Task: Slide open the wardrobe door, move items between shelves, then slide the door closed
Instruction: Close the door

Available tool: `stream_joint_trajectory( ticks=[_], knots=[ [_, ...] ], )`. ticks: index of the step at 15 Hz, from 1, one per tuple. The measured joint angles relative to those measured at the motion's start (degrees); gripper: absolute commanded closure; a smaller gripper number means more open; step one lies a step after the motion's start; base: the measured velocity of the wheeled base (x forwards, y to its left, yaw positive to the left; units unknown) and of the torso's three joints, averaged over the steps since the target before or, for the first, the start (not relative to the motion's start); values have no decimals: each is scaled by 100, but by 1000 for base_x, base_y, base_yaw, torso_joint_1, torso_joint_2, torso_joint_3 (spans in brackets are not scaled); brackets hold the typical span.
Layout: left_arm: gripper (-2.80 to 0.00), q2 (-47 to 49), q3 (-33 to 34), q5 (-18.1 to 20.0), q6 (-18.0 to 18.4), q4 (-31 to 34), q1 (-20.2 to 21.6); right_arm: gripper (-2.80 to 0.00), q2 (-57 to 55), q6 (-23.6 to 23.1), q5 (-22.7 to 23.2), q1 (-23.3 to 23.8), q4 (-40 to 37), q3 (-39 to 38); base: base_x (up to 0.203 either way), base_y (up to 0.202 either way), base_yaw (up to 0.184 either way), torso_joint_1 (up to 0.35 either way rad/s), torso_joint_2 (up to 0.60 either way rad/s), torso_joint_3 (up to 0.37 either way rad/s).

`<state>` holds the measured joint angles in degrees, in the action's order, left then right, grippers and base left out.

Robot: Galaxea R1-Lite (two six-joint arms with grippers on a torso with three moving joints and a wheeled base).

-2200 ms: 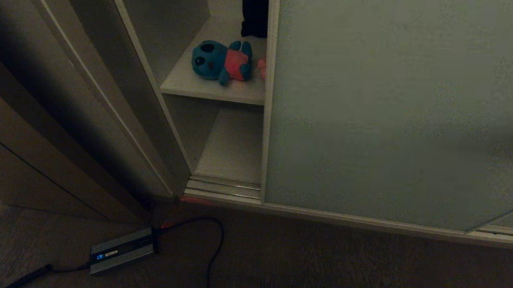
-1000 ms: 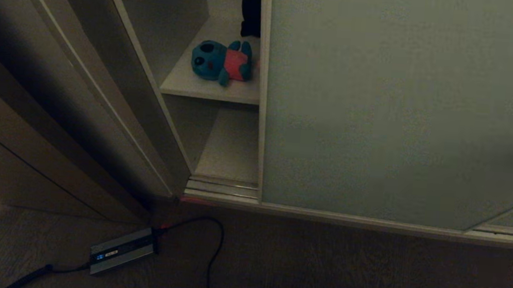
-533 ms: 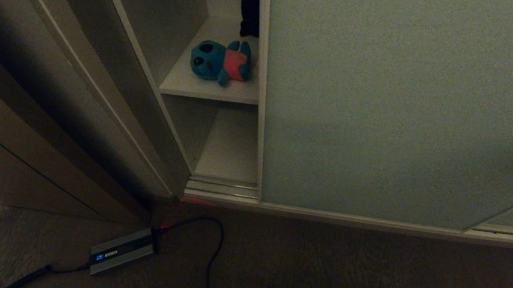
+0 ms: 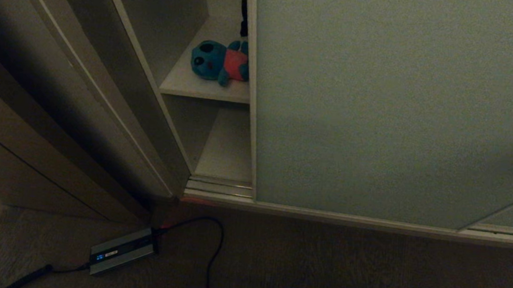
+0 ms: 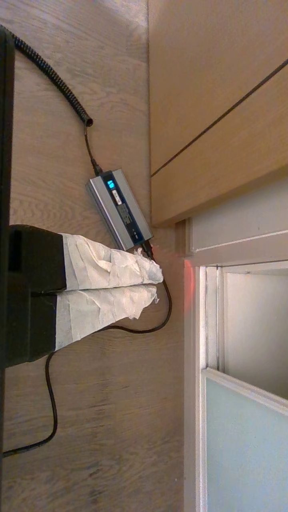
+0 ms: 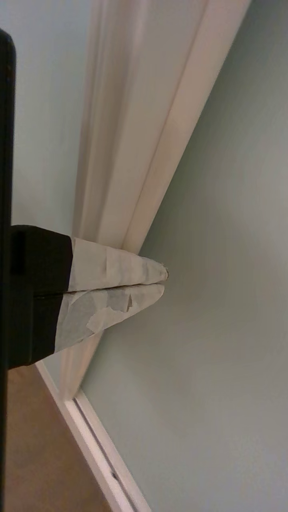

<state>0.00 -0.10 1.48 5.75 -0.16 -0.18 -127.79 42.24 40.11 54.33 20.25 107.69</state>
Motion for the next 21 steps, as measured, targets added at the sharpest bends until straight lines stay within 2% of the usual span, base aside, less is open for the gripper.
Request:
stream_joint_trajectory(
  ticks=[9, 17, 21],
  knots=[
    [0, 0, 0, -1, 5, 2, 0, 0, 1095, -5, 43, -375, 191, -1639, 0, 0, 0, 0, 0, 0],
    [0, 0, 0, -1, 2, 0, 2, 0, 1729, 3, 36, -864, 705, -2562, 0, 0, 0, 0, 0, 0],
    [0, 0, 0, 0, 0, 2, 0, 0, 2103, -79, 26, -937, 697, -2921, 0, 0, 0, 0, 0, 0]
  ],
)
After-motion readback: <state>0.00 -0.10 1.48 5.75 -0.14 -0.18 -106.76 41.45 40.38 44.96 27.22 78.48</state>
